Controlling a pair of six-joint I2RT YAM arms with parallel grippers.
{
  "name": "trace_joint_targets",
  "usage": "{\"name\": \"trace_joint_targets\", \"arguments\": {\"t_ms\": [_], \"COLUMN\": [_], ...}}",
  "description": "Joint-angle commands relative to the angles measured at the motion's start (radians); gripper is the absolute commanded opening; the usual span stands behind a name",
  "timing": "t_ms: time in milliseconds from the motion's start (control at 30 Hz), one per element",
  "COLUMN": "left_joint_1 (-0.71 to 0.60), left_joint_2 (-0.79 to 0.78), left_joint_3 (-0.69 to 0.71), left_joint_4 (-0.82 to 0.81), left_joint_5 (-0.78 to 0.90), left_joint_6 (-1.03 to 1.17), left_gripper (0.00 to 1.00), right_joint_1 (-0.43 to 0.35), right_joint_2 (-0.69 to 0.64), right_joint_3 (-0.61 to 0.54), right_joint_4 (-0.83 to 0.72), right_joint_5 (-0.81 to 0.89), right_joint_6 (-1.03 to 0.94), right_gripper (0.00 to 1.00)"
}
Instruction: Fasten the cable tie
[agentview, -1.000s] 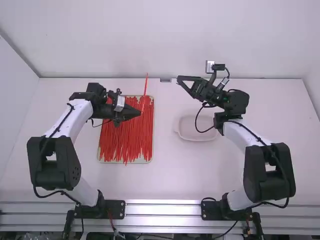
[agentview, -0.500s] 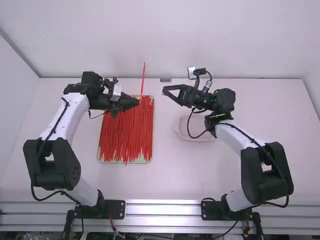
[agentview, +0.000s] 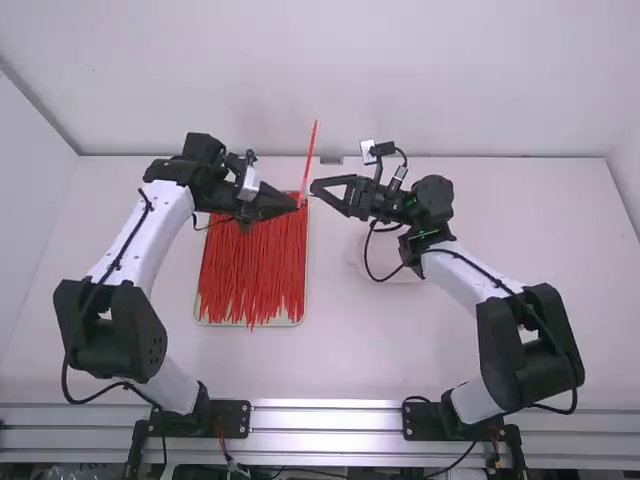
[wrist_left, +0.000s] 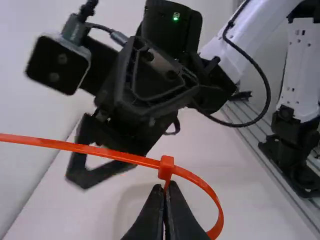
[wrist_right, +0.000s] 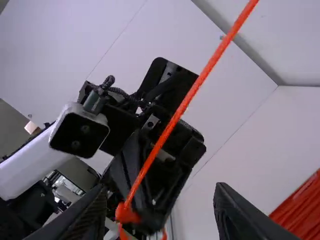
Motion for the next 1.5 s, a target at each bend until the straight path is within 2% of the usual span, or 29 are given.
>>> {"name": "trace_joint_targets", "arguments": {"t_ms": [0,200,300,567,767,900,1133,1367,1400,1467], "left_joint_1": [-0.027,-0.042,-0.042,-0.042,-0.038,-0.03,-0.026,-0.016,-0.016,-0.016], "left_joint_2": [-0.01,-0.01,-0.01,-0.01,-0.01,-0.01,-0.01,-0.01,-0.01,-0.01], "left_joint_3": [0.019,0.019,0.019,0.019,0.018,0.018,0.018,0.018,0.018,0.018], "left_joint_4": [0.006,0.013,0.016,0.05,0.131,0.19,0.186,0.185,0.186,0.185], "left_joint_5": [0.015,0.019,0.011,-0.027,-0.047,-0.063,-0.064,-0.064,-0.068,-0.07], "left_joint_6": [-0.003,-0.003,-0.003,-0.005,-0.129,-0.208,-0.206,-0.207,-0.209,-0.209], "left_gripper": [0.01,0.01,0.02,0.02,0.02,0.02,0.02,0.02,0.02,0.02], "right_joint_1": [0.003,0.004,0.005,0.033,0.042,0.043,0.015,0.011,0.01,0.008], "right_joint_2": [-0.005,-0.005,-0.005,-0.005,-0.005,-0.005,-0.005,-0.005,-0.005,-0.005], "right_joint_3": [0.027,0.027,0.027,0.027,0.027,0.027,0.027,0.027,0.027,0.027], "right_joint_4": [0.006,0.006,0.005,0.003,0.004,0.003,0.003,0.003,0.003,0.003], "right_joint_5": [0.014,0.013,0.013,0.006,-0.01,-0.014,-0.021,-0.039,-0.039,-0.039], "right_joint_6": [-0.005,-0.001,-0.002,-0.005,-0.002,-0.005,-0.005,-0.006,-0.005,-0.006], "right_gripper": [0.57,0.54,0.48,0.45,0.4,0.32,0.29,0.18,0.12,0.09]}}
